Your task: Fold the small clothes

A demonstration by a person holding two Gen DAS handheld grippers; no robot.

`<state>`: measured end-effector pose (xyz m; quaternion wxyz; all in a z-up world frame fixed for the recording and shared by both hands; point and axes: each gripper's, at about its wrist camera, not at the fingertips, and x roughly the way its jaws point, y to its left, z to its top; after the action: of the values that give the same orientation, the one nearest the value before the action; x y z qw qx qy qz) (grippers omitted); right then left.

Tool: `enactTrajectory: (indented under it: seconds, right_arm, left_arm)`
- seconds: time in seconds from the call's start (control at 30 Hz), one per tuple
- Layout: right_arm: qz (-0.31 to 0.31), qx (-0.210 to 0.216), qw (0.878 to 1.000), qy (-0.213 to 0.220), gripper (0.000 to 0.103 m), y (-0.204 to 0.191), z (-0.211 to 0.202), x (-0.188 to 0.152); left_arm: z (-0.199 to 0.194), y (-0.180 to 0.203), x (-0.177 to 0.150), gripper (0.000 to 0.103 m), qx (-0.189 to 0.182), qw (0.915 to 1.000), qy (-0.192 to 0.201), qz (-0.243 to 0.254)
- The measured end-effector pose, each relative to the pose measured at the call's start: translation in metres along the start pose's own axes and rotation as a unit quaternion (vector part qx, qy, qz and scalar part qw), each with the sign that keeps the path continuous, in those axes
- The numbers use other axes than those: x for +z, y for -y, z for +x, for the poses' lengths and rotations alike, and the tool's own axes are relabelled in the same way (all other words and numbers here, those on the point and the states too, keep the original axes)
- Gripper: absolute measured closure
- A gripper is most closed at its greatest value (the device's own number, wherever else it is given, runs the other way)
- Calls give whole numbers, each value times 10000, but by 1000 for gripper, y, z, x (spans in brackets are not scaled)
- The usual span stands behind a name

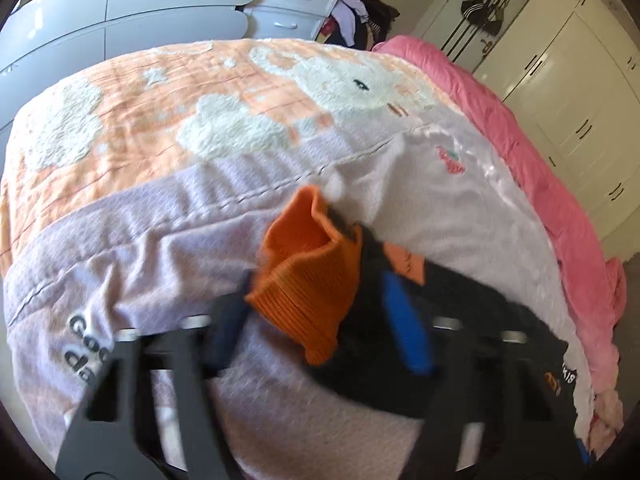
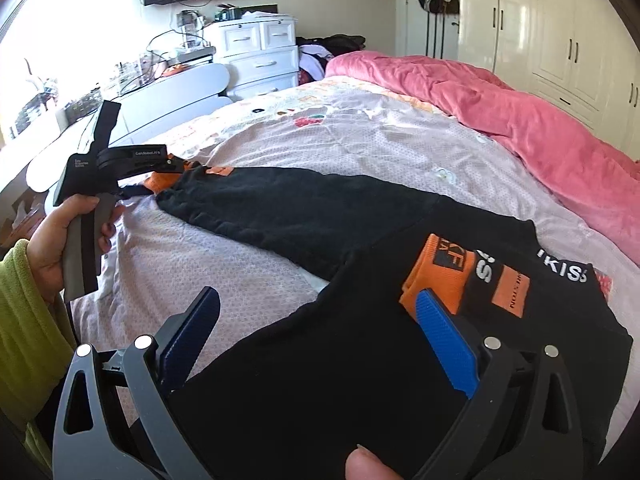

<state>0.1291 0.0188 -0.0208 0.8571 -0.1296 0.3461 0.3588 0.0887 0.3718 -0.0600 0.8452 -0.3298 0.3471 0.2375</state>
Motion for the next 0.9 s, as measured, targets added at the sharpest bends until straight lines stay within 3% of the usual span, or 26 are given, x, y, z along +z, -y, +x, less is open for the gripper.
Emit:
enactTrajectory:
  seconds: [0.03, 0.07, 0.23, 0.47, 0.67, 0.9]
  right_arm:
    - [26, -17, 10000, -4, 5, 1, -1, 0]
    - [60, -49, 10000, -8, 5, 4, -2, -2]
    - [291, -296, 9991, -72, 5, 24, -9, -17]
    - [1160, -742, 9904, 152, 6, 79, -35, -38]
    - [1608, -1064, 9806, 341, 6, 123, -54, -47]
    - [2163, -1234, 9675, 435, 6, 166, -70, -60]
  left_arm:
    - [0, 3, 2, 91, -73, 10000, 39, 36]
    - [-1, 8, 2, 97, -116, 9998, 91, 93]
    - [-23, 49, -1, 97, -593, 9957, 306, 636]
    - [-64, 148, -32, 97, -1634, 9729, 370, 1594]
    - [-61, 228, -79, 97, -2140, 9500, -154, 2271]
    - [-26, 289, -140, 97, -2241, 9301, -920, 2762]
